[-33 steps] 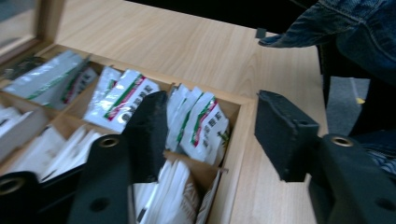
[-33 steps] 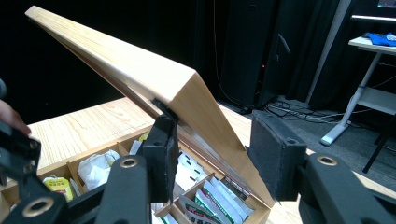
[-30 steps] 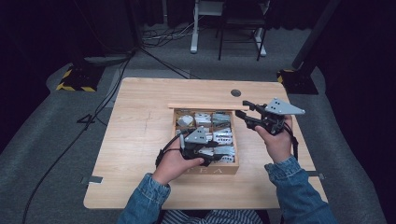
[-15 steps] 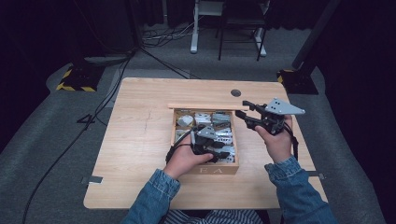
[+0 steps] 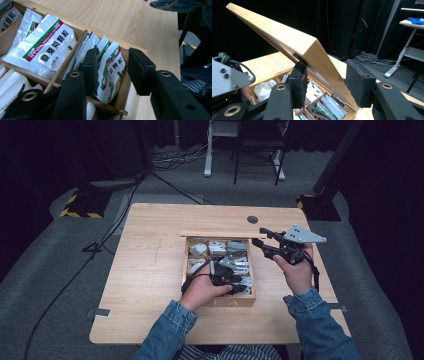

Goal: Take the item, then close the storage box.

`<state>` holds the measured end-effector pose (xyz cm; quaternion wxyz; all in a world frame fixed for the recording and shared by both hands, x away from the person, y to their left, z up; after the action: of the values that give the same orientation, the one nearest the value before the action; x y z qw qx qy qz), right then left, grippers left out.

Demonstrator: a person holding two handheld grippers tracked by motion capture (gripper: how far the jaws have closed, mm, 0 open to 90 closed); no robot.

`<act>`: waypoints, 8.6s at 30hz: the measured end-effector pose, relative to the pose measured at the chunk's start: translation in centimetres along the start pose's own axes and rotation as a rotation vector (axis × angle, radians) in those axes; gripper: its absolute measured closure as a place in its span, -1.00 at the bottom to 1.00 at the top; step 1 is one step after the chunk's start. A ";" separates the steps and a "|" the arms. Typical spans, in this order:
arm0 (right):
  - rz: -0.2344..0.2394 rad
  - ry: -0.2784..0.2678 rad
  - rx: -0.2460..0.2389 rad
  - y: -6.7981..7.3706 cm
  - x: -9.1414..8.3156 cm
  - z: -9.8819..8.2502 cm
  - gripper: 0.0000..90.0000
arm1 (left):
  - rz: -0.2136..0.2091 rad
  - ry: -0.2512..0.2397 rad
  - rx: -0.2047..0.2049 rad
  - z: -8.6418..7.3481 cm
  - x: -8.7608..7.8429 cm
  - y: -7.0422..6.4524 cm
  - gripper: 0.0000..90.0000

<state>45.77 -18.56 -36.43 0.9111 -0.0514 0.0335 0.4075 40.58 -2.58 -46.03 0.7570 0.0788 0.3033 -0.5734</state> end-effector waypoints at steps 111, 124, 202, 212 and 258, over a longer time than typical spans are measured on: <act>-0.002 0.001 0.007 -0.1 0.4 0.2 0.17 | 0.253 -0.233 -0.008 -1.3 -17.6 1.4 0.99; 0.001 0.007 0.008 0.1 0.5 0.0 0.17 | 0.337 -0.242 -0.050 -5.3 -21.0 2.4 0.99; 0.006 0.034 -0.001 0.4 0.1 -0.2 0.16 | 0.459 -0.222 -0.216 -12.8 -21.6 8.9 -0.31; 0.008 0.037 0.003 0.4 0.0 -0.2 0.16 | 0.436 -0.223 -0.157 -11.6 -22.3 6.6 -0.35; 0.068 0.251 -0.050 2.9 -2.2 -2.1 0.02 | 0.452 -0.106 -0.174 -14.1 -22.3 5.0 -0.42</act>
<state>42.12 -18.51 -38.48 0.8838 -0.1235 0.1386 0.4294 36.48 23.96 -46.23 0.8848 0.0490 0.2862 -0.3645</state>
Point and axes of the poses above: each handheld gripper's, and its own axes: x roughly forward along the jaws, z roughly out of its top, y roughly to its left, the point moved 5 cm from there along x, roughly forward along the jaws, and after that the axes turned 7 degrees about -y, right-handed, at the moved point
